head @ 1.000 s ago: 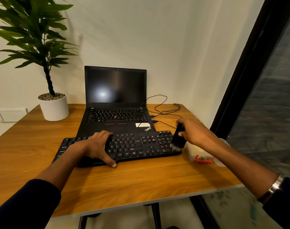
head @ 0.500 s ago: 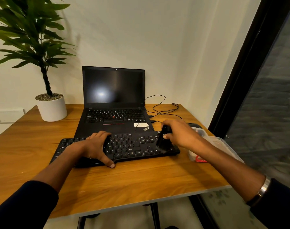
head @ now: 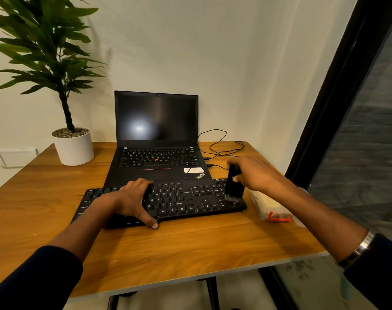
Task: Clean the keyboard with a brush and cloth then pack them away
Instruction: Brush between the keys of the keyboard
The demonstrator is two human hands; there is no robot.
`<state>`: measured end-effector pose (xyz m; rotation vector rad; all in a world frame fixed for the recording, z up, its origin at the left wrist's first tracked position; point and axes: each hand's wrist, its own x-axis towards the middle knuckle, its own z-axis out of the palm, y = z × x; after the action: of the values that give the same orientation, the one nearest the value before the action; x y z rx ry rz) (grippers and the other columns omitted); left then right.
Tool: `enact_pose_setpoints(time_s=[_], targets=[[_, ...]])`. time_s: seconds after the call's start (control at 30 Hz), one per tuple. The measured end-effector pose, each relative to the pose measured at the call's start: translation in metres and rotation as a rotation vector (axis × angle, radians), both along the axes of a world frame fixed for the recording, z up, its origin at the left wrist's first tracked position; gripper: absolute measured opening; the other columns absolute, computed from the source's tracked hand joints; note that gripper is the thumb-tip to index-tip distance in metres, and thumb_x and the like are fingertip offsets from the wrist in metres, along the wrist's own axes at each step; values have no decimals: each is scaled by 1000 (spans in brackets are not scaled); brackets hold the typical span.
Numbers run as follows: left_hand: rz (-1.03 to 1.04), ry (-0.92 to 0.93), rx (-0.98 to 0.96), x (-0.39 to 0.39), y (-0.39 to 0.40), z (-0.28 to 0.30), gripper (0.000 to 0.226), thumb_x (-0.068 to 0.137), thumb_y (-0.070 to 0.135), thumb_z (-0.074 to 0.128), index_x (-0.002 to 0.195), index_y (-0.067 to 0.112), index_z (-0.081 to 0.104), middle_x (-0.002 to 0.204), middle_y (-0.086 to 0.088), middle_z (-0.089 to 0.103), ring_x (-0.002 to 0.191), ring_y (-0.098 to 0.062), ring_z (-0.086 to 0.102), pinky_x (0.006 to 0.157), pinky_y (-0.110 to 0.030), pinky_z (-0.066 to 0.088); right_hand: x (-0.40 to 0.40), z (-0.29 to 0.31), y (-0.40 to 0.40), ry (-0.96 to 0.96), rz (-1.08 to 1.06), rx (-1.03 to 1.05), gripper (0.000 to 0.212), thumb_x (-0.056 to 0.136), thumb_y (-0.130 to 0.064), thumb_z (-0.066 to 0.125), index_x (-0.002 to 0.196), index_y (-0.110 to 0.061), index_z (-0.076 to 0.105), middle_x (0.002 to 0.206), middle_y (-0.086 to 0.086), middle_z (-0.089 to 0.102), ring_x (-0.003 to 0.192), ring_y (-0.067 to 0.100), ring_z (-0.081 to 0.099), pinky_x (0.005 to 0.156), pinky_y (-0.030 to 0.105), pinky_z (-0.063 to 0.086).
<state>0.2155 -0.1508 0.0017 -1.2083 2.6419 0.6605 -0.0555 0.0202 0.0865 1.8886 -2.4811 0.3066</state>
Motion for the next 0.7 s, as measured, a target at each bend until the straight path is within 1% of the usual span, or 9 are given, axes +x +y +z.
enact_pose_setpoints(time_s=[0.07, 0.17, 0.3, 0.4, 0.53, 0.63, 0.7], targets=[[3, 2, -6, 0, 1, 0, 166, 14, 86, 70, 155, 26, 4, 157, 4, 14, 144, -25, 16, 119, -48, 22, 6, 0, -5, -74, 59, 45, 30, 86, -9, 66, 113, -21, 62, 113, 1, 61, 103, 19, 54, 78, 29, 42], [14, 3, -7, -2, 4, 0, 162, 19, 81, 72, 155, 26, 4, 158, 5, 13, 145, -25, 15, 119, -48, 20, 10, -7, -19, -75, 115, 39, 32, 84, -7, 67, 113, -21, 63, 119, 1, 62, 111, 21, 54, 85, 29, 42], [19, -2, -2, -1, 4, 1, 165, 15, 84, 70, 155, 27, 4, 158, 4, 13, 145, -25, 15, 119, -49, 20, 3, -18, -42, -122, 78, -35, 33, 85, -2, 63, 111, -23, 61, 115, 4, 63, 108, 24, 57, 77, 31, 43], [19, -2, -3, 0, 3, 1, 167, 13, 86, 69, 155, 27, 4, 158, 4, 12, 146, -25, 14, 119, -49, 20, -3, -21, -50, -99, 106, -130, 35, 84, 5, 59, 107, -22, 61, 109, 5, 62, 103, 24, 57, 79, 36, 49], [14, -6, 2, 0, 5, 3, 166, 14, 85, 68, 155, 27, 3, 159, 4, 11, 146, -26, 13, 120, -49, 19, -9, -24, -51, -48, 151, -187, 39, 84, 2, 60, 109, -28, 58, 110, 3, 60, 102, 21, 55, 76, 32, 44], [11, -2, 0, 0, 5, 3, 167, 13, 86, 68, 155, 26, 4, 159, 3, 12, 146, -25, 14, 119, -48, 20, -13, -28, -48, -38, 163, -137, 38, 84, 0, 61, 108, -30, 58, 113, 3, 59, 105, 22, 54, 79, 35, 47], [12, -5, 1, 0, 5, 3, 165, 14, 85, 68, 155, 26, 4, 158, 3, 13, 145, -25, 14, 119, -48, 20, -17, -23, -43, -91, 160, -51, 35, 84, -1, 63, 103, -30, 58, 112, 3, 60, 104, 23, 57, 76, 34, 50]])
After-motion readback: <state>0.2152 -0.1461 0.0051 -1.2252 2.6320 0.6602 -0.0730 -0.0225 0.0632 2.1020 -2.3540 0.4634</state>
